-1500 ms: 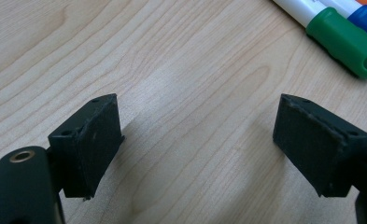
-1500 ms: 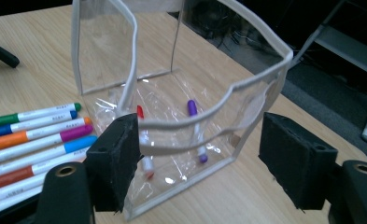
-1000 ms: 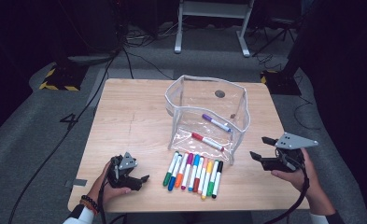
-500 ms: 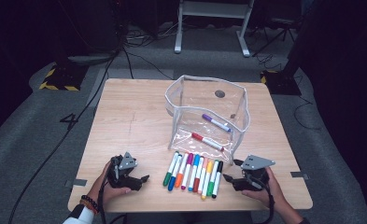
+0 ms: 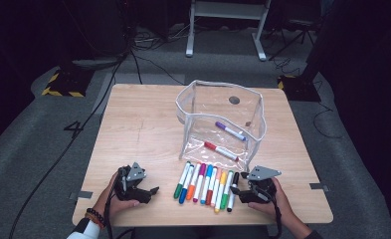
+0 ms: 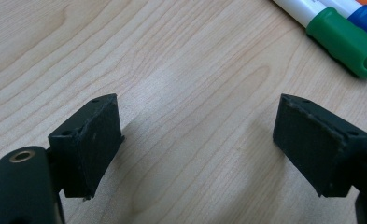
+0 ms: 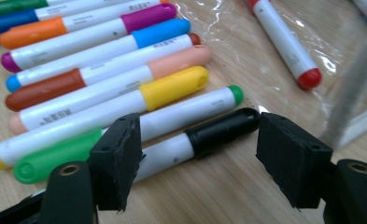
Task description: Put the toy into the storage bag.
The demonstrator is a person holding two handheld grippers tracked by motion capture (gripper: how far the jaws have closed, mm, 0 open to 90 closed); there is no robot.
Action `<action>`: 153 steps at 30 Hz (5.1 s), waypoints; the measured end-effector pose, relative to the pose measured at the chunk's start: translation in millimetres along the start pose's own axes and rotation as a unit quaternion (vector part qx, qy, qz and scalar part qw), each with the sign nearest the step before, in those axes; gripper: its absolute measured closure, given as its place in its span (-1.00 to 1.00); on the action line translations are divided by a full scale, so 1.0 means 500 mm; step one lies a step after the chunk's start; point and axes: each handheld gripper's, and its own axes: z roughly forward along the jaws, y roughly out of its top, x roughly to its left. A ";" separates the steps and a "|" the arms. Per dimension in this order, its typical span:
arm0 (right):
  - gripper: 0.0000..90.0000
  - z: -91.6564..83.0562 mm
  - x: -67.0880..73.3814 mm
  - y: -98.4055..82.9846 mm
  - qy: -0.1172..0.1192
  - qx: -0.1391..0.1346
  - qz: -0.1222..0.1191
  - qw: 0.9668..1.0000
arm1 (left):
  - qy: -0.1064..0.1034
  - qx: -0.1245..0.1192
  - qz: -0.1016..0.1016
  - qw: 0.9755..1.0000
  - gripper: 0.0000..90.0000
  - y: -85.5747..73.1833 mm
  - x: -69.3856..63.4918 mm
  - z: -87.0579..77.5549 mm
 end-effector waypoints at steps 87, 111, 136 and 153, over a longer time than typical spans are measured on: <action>0.66 -0.101 -0.161 0.492 0.013 -0.033 -0.100 0.994 | -0.001 0.001 0.004 1.000 -0.65 0.001 0.001 0.000; 0.66 0.004 -0.165 0.462 0.071 0.182 -0.106 0.975 | -0.008 0.000 0.004 1.000 -0.65 0.000 -0.001 0.001; 0.04 -0.072 -0.166 0.446 0.036 0.069 -0.078 0.994 | -0.009 -0.001 0.006 1.000 -0.65 0.000 -0.001 0.001; -0.22 -0.225 -0.181 0.379 -0.021 -0.046 -0.051 0.997 | -0.009 -0.001 0.006 1.000 -0.65 0.000 -0.001 0.001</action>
